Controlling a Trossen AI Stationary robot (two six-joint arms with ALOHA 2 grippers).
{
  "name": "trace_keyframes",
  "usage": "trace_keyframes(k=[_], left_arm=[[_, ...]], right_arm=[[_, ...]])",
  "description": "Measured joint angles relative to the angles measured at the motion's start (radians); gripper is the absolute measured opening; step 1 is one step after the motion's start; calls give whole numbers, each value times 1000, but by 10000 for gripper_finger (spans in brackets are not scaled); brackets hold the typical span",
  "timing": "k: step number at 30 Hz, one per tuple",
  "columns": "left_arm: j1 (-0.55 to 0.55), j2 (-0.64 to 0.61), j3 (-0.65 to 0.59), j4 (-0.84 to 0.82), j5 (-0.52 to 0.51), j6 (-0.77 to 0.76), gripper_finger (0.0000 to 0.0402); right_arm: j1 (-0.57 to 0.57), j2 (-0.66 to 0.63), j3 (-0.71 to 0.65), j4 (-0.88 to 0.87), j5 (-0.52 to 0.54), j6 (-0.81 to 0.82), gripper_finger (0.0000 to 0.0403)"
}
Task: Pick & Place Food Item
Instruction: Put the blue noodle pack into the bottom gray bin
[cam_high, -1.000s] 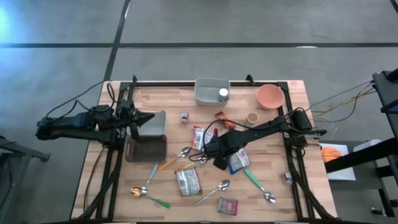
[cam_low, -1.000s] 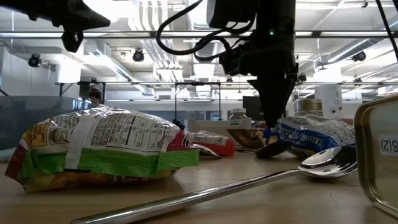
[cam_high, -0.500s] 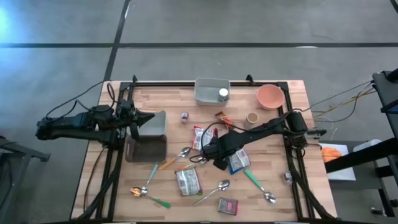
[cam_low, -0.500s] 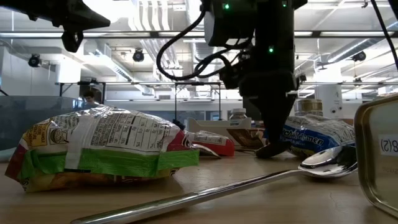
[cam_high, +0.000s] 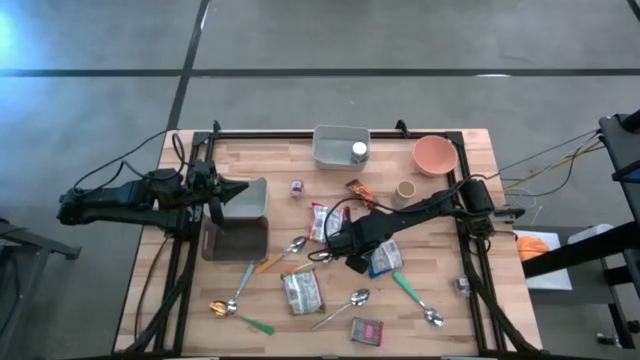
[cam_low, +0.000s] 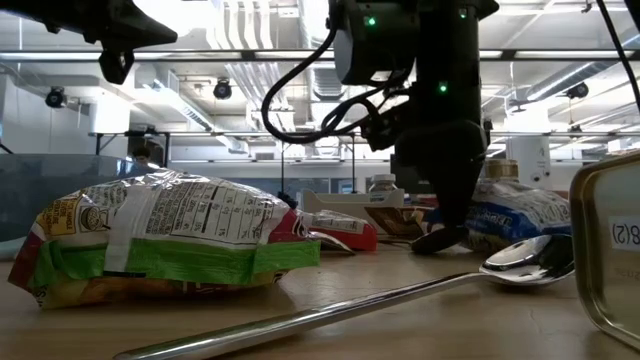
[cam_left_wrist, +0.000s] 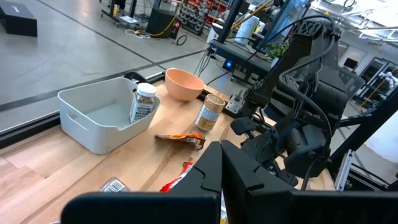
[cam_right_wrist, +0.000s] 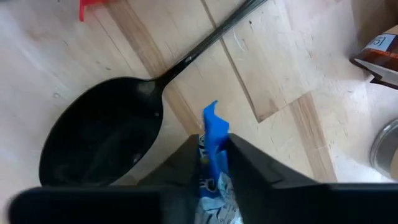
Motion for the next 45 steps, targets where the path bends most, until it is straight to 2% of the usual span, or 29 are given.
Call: trace_keyframes(k=[3, 13, 23, 31, 45], left_arm=[[0, 0, 0, 0, 0, 0, 0], [0, 0, 0, 0, 0, 0, 0], [0, 0, 0, 3, 0, 0, 0], [0, 0, 1, 11, 0, 1, 0], [0, 2, 1, 10, -4, 2, 0]], right_arm=[[0, 0, 0, 0, 0, -1, 16], [8, -22, 11, 0, 3, -25, 8], [54, -140, 23, 66, 27, -89, 8], [112, -223, 22, 286, 15, -305, 8], [124, -264, 21, 583, -97, -676, 8]])
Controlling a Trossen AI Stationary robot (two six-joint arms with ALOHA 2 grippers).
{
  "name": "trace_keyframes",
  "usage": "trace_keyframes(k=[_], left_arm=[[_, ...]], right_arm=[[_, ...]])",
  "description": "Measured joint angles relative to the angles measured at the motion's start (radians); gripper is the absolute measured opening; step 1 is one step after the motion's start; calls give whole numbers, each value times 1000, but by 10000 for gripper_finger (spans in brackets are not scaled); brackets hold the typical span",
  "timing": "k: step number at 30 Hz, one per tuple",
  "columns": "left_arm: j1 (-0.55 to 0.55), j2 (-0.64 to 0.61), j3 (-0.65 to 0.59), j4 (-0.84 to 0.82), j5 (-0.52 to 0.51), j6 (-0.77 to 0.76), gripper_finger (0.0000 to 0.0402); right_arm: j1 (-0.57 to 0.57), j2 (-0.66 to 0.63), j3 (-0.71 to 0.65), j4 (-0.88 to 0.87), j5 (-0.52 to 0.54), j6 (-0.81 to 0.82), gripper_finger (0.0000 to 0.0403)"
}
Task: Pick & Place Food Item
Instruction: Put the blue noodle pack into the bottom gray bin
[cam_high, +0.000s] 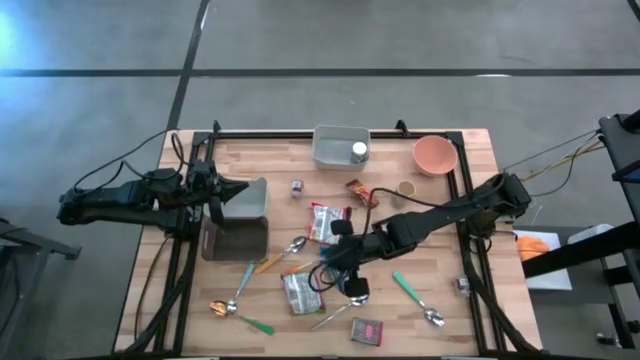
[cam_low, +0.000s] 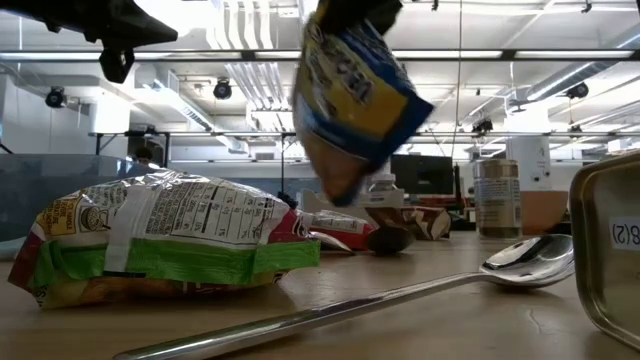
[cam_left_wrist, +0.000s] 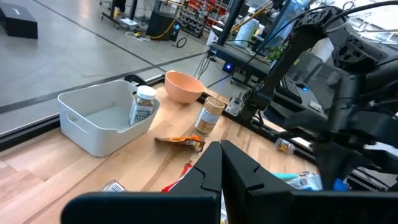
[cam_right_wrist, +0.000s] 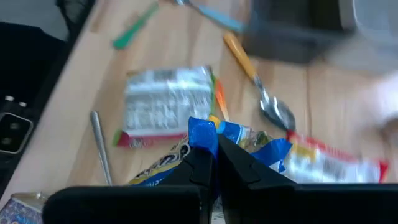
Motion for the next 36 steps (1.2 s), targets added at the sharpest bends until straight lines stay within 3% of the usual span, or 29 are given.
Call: trace_keyframes(k=[12, 17, 25, 29, 36], left_arm=[[0, 168, 1, 40, 3, 19, 18], [0, 259, 6, 48, 76, 56, 80], [0, 377, 34, 83, 382, 150, 203], [-1, 417, 49, 89, 400, 169, 249], [-19, 476, 51, 203, 500, 192, 291]], right_arm=[[-4, -4, 0, 188, -22, -273, 8], [-24, -7, 0, 265, -103, -342, 8], [-84, -6, 0, 367, -382, -387, 8], [-115, -6, 0, 413, -513, -380, 8], [-142, -5, 0, 431, -532, -399, 8]])
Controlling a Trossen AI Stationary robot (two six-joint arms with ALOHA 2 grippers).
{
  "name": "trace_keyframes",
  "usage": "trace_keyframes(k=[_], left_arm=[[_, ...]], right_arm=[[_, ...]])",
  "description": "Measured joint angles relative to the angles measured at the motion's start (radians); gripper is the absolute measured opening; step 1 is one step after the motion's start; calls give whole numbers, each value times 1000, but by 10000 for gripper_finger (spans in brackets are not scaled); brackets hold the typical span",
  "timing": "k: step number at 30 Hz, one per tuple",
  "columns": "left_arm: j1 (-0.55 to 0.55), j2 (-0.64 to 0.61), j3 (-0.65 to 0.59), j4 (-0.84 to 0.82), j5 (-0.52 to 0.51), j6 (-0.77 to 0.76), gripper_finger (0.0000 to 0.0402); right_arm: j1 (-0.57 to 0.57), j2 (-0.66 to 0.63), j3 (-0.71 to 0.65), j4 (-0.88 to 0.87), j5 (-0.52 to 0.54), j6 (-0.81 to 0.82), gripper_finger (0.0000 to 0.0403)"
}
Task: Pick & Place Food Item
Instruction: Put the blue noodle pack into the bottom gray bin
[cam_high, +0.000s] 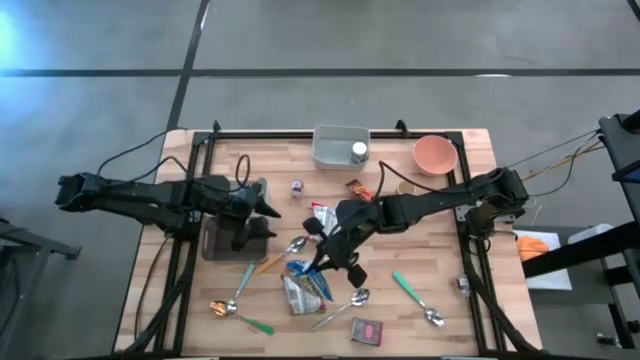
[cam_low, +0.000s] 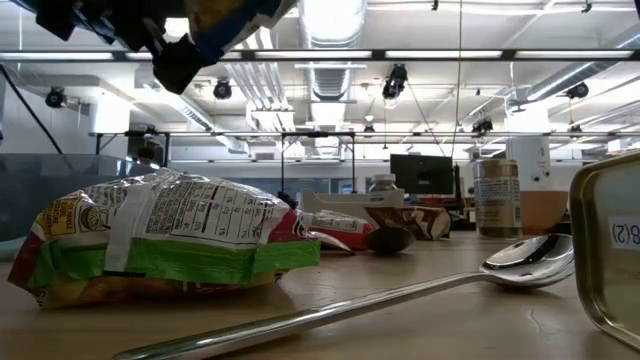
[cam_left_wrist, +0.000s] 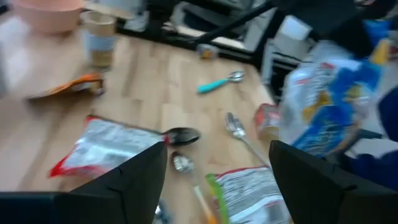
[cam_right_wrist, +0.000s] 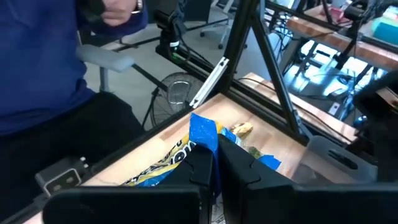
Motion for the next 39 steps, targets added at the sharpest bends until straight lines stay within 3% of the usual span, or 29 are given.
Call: trace_keyframes(k=[7, 16, 39], left_arm=[[-28, 59, 2, 83, 8, 3, 297], [-62, 112, 1, 216, 125, 30, 297], [-98, 183, 1, 322, 170, -9, 297]], right_arm=[[-11, 0, 0, 57, -5, -56, 8], [-28, 1, 0, 78, -43, -73, 8], [-60, 29, 0, 126, -59, -76, 8]])
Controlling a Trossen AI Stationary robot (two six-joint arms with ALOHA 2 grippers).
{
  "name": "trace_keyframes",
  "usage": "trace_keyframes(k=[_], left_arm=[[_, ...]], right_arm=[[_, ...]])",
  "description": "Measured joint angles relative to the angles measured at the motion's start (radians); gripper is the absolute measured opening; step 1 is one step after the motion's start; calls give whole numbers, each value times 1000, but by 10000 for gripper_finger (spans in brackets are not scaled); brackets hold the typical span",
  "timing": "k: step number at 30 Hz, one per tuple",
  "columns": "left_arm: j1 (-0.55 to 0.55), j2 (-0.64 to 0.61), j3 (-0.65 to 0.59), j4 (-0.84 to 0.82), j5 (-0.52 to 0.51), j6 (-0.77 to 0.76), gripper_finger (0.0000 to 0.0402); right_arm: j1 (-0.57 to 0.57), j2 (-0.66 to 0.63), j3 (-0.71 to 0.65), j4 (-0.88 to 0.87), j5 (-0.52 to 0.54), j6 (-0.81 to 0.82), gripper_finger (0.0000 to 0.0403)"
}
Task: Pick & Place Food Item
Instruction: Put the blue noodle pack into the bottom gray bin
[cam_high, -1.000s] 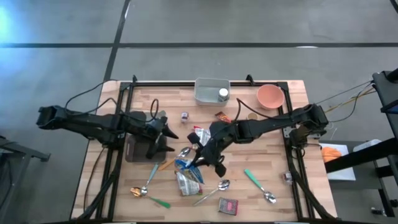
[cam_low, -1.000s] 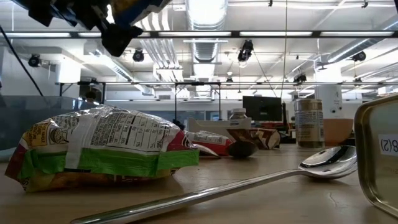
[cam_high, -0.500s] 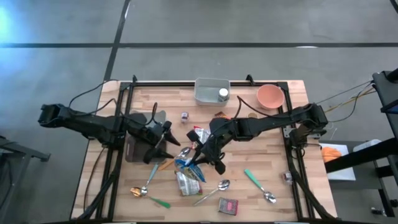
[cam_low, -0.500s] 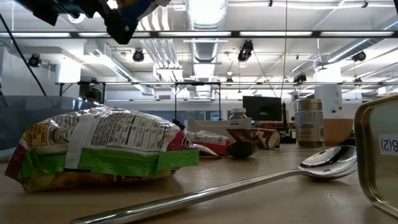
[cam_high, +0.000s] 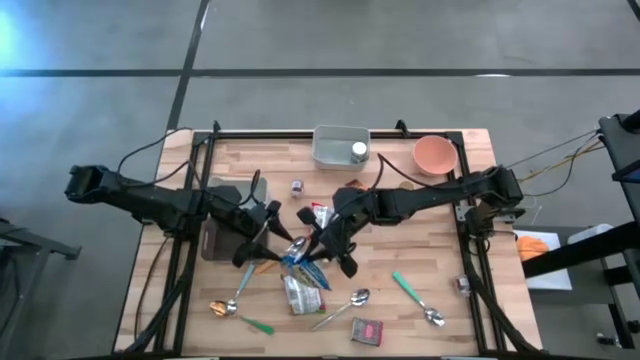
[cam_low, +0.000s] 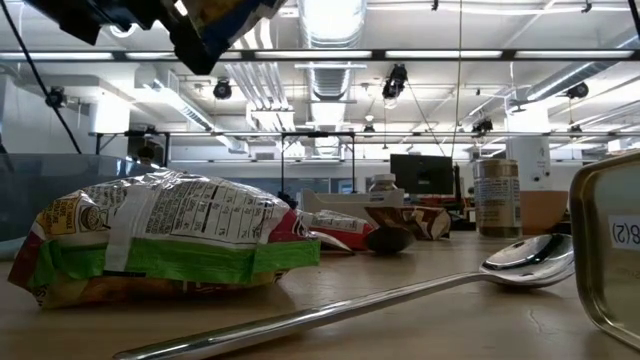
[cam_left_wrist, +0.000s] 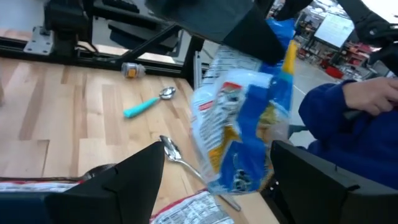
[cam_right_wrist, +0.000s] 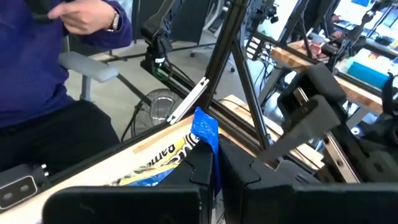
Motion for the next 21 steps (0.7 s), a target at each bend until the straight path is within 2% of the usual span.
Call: trace_keyframes(k=[6, 14, 21], left_arm=[[-1, -4, 0, 4, 4, 5, 297], [-2, -3, 0, 26, 60, 10, 297], [-2, -3, 0, 27, 57, 13, 297]], right_arm=[[-6, 0, 0, -5, -4, 3, 8], [-15, 0, 0, -4, -5, 0, 8], [-18, 0, 0, 1, -5, -8, 8]])
